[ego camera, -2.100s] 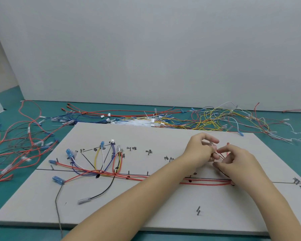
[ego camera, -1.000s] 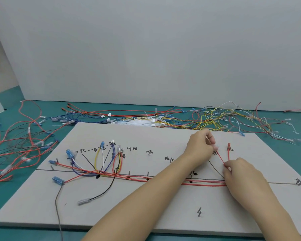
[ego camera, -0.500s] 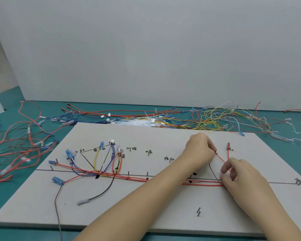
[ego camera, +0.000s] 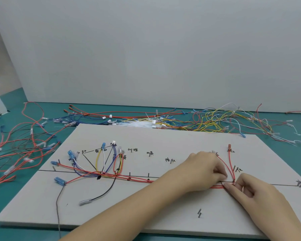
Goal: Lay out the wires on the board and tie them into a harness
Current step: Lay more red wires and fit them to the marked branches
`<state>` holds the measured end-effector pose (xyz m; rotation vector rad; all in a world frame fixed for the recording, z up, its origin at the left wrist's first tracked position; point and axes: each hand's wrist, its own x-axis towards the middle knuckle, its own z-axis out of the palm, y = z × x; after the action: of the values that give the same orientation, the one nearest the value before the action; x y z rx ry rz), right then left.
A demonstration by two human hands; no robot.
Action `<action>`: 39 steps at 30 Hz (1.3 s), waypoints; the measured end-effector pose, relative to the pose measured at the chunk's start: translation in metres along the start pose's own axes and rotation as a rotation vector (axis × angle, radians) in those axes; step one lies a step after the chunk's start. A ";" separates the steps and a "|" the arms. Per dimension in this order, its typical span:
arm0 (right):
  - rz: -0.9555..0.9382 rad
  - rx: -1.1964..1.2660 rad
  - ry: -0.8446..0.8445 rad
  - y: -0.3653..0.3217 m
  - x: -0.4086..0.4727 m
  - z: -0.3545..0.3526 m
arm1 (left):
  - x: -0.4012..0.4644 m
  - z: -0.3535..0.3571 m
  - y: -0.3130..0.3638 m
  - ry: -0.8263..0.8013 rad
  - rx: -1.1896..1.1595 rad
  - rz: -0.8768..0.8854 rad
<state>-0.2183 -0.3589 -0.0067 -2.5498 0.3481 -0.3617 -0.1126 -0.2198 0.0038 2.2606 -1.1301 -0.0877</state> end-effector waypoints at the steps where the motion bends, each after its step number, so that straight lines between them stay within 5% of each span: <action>1: -0.004 -0.005 0.010 0.002 -0.001 -0.001 | -0.003 0.001 0.000 0.001 -0.032 0.015; 17: 0.048 -0.152 0.239 0.041 0.007 -0.010 | 0.002 0.017 0.017 0.111 -0.094 0.036; 26: -0.113 -0.034 0.018 0.014 0.035 -0.004 | 0.003 0.021 0.022 0.126 -0.017 0.054; 39: -0.139 0.037 0.040 0.018 0.061 0.000 | 0.008 0.018 0.025 0.080 -0.001 0.018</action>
<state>-0.1643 -0.3930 -0.0052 -2.5398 0.1775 -0.4673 -0.1310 -0.2464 0.0044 2.2319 -1.1083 0.0093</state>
